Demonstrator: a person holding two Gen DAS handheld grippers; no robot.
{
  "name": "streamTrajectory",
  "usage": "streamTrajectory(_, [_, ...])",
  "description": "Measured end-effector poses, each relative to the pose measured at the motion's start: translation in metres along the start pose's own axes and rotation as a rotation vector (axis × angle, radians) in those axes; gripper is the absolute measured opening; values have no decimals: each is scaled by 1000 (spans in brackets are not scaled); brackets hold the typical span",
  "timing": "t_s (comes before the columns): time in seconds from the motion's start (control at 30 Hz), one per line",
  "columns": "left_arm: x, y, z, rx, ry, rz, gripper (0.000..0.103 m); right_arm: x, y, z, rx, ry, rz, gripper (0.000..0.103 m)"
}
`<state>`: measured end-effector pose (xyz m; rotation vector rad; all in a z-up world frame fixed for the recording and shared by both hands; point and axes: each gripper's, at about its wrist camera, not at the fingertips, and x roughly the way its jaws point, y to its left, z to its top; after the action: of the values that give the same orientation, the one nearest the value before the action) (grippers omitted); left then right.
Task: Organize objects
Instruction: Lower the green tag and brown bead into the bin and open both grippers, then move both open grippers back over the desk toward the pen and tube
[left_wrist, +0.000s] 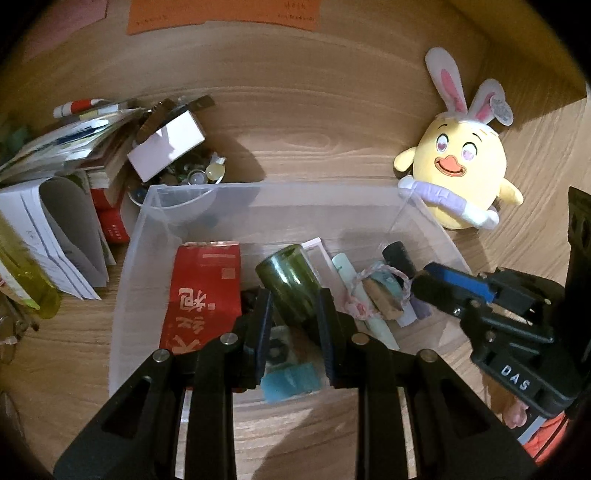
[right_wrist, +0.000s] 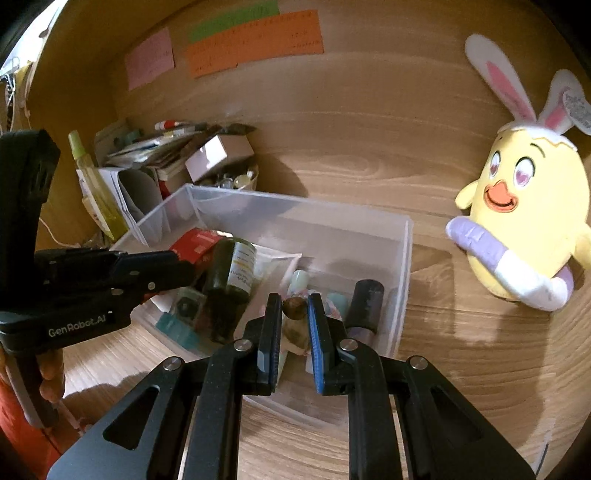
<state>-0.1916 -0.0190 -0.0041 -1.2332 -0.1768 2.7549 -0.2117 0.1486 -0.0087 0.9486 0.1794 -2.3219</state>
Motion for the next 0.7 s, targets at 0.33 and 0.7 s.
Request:
streamTrajectory(0.33, [1, -2, 0, 8, 11, -3, 25, 9, -1, -3, -3, 22, 3, 13])
streamTrajectory(0.7, [-36, -6, -6, 29, -53, 19, 56, -7, 1, 0, -4, -13, 4, 40])
